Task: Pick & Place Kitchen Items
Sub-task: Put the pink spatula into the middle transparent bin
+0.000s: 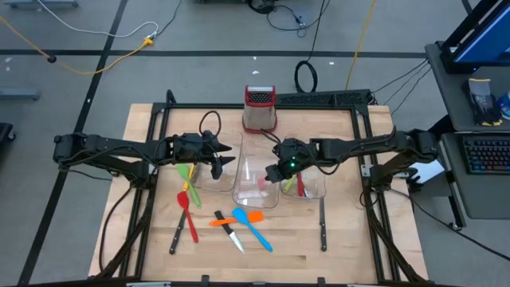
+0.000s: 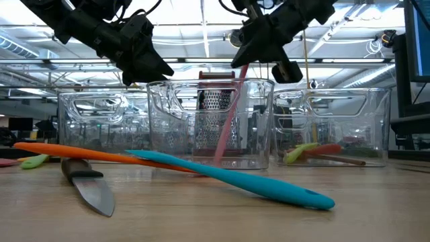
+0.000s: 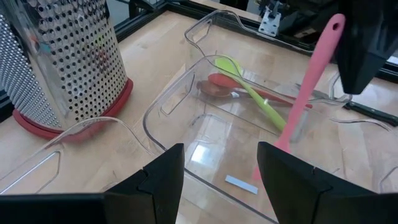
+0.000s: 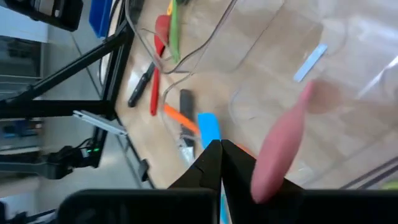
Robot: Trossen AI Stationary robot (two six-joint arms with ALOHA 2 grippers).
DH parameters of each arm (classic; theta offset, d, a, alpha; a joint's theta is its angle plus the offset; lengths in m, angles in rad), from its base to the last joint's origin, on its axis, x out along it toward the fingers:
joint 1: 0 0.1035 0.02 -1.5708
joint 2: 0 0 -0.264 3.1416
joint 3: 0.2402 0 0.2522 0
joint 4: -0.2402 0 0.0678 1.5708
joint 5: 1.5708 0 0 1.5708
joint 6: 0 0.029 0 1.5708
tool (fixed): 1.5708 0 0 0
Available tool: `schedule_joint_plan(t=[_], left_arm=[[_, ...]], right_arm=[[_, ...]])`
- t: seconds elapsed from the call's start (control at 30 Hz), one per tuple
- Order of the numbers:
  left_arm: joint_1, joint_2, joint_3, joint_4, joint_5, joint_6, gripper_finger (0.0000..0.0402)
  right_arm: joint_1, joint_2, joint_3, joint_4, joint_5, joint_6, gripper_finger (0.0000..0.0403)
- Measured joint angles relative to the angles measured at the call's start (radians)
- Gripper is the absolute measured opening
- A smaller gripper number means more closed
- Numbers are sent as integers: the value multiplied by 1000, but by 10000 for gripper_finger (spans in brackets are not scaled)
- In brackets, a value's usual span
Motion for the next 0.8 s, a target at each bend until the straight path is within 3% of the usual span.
schedule_joint_plan(t=[0.47,0.67,0.8], left_arm=[[0,0,0,-1,1,0,207],[0,0,0,-1,1,0,207],[0,0,0,-1,1,-6,207]], right_arm=[[43,-8,0,16,155,-246,0],[66,-8,0,22,159,-296,0],[68,-20,0,57,153,-435,0]])
